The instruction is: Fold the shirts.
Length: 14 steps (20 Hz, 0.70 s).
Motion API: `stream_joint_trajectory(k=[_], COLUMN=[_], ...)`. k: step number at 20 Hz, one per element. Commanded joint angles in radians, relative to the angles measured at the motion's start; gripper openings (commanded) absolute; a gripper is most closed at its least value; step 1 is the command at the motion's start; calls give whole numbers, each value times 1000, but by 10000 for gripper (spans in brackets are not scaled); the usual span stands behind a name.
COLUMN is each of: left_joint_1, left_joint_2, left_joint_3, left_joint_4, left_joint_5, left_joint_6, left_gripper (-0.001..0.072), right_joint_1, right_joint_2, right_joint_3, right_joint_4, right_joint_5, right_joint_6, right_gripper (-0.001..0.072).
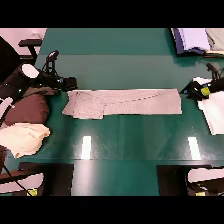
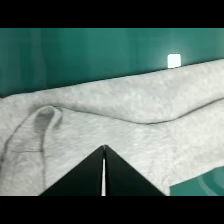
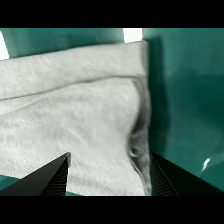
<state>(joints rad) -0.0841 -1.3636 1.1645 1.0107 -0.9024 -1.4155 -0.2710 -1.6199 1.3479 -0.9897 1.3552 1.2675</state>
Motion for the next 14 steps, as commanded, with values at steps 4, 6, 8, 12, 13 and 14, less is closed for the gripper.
stream_joint_trajectory(k=[4,6,8,12,13,14], left_joint_1=[-156,-219,-272,-342,-356,-369], left_joint_2=[-29,-66,-105,-207,-238,-270], left_joint_3=[9,10,13,114,153,190], left_joint_4=[-49,-53,-100,-107,-113,-117], left_joint_5=[98,127,158,146,143,142], left_joint_6=[-48,-76,-77,-78,-79,-79], left_gripper=[23,23,23,23,23,23], right_joint_1=[-107,-55,4,41,41,47], right_joint_2=[-74,-97,-108,-74,-53,-25], right_joint_3=[-136,-136,-136,-60,-24,17], right_joint_4=[186,190,204,207,213,213], right_joint_5=[34,13,-29,-45,-24,4], right_joint_6=[-76,-80,-81,-99,-98,-96], right_gripper=[577,573,438,12,12,11])
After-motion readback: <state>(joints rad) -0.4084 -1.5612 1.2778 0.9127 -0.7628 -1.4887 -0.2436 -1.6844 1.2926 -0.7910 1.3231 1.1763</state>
